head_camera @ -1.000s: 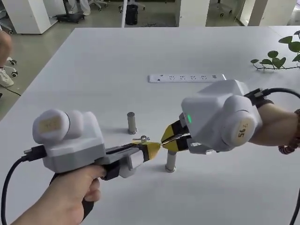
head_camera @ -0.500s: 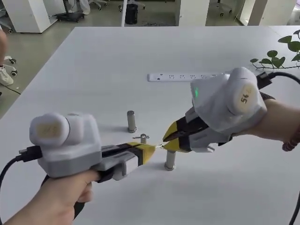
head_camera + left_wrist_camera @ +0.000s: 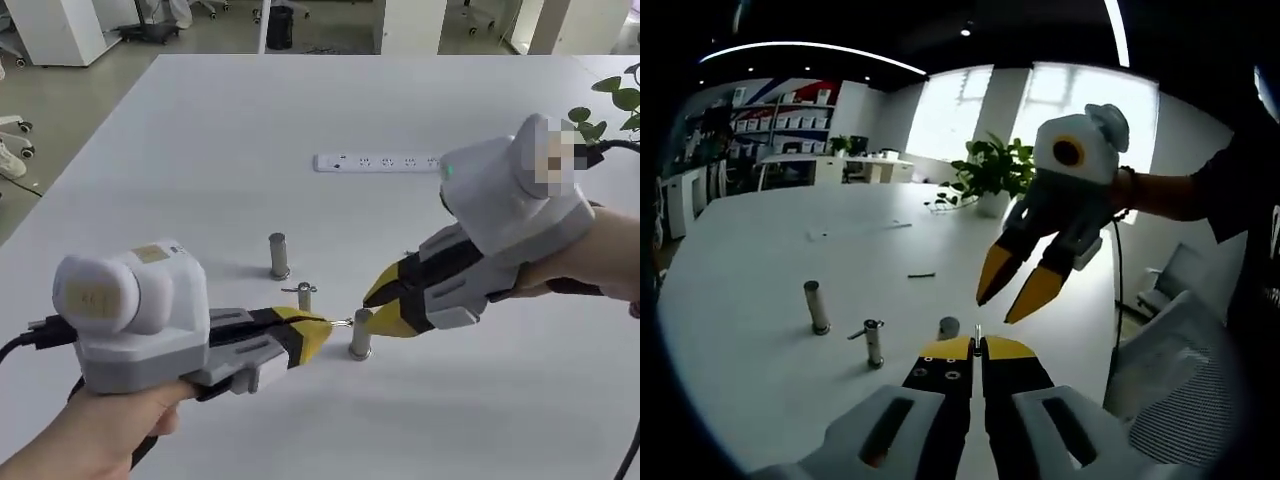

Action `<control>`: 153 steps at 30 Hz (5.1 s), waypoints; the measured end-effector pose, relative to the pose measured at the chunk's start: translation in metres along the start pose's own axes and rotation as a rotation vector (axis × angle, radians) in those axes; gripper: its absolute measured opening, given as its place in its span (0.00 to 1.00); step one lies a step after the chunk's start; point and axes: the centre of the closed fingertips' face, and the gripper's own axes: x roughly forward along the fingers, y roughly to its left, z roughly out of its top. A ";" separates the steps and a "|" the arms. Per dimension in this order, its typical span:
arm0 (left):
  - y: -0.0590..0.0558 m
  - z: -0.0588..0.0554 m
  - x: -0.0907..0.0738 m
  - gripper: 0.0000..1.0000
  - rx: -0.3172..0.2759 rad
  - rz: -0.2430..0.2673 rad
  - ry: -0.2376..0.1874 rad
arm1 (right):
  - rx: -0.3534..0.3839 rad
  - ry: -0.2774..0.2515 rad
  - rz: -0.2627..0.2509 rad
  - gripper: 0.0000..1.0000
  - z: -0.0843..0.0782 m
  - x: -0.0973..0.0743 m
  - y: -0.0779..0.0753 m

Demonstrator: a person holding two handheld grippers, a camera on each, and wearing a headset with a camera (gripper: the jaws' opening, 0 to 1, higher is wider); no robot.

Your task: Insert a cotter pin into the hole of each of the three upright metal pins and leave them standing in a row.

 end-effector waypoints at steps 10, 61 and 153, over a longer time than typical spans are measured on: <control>-0.021 -0.003 -0.004 0.00 0.104 -0.125 0.016 | 0.027 -0.011 0.121 0.09 -0.008 0.001 0.023; -0.050 -0.015 -0.002 0.10 0.210 -0.201 0.026 | -0.135 0.066 0.234 0.00 -0.024 -0.002 0.050; 0.040 -0.053 0.090 0.11 0.092 0.226 0.096 | -0.078 0.239 -0.020 0.00 -0.064 0.019 -0.045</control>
